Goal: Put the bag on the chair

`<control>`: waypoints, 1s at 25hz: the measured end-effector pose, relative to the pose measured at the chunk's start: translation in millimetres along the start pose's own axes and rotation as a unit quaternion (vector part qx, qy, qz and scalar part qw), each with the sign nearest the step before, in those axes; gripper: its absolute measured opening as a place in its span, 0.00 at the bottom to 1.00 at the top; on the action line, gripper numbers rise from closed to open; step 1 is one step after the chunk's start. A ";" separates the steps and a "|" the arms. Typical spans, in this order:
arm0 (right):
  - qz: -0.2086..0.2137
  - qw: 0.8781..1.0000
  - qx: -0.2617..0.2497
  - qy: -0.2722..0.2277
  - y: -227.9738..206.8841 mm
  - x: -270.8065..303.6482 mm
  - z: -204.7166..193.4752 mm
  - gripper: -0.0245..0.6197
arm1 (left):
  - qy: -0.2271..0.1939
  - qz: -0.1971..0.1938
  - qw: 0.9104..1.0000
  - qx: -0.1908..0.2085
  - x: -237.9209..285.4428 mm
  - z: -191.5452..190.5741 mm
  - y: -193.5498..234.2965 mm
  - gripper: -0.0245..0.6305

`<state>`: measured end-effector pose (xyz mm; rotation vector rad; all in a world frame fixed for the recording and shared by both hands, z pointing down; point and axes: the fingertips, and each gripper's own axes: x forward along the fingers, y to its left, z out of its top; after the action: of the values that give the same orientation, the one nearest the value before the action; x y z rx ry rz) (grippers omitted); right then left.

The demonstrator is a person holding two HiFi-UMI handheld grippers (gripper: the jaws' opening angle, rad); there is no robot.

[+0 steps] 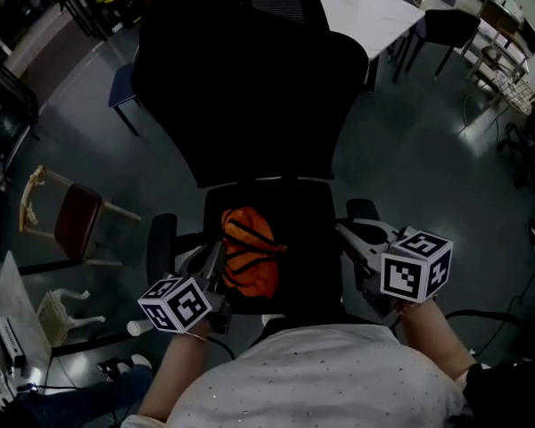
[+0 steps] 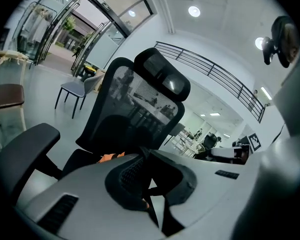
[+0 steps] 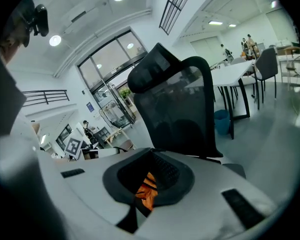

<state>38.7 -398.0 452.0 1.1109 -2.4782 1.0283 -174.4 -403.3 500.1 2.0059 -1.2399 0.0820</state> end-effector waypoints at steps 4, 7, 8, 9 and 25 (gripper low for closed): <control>0.010 1.000 0.001 0.011 -4.6 5.7 -5.8 0.05 | -0.012 0.017 1.000 -0.003 5.7 -3.0 -0.1 0.04; 0.018 1.000 0.006 0.017 -7.2 15.2 -8.9 0.05 | -0.007 0.020 1.000 -0.007 8.1 -6.9 -0.7 0.04; 0.020 1.000 0.007 0.019 -6.8 18.8 -9.7 0.05 | -0.004 0.020 1.000 -0.005 8.7 -8.0 -0.9 0.04; 0.023 1.000 0.007 0.021 -5.8 22.1 -11.1 0.05 | 0.000 0.020 1.000 -0.004 8.8 -9.4 -0.5 0.04; 0.013 0.999 0.026 0.044 -26.4 18.6 -39.1 0.05 | 0.096 0.022 0.995 0.007 26.6 -79.3 -0.9 0.04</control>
<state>42.6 -393.8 502.4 1.0277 -2.4171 1.1288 -134.3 -372.7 566.9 1.9321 -1.1629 0.2980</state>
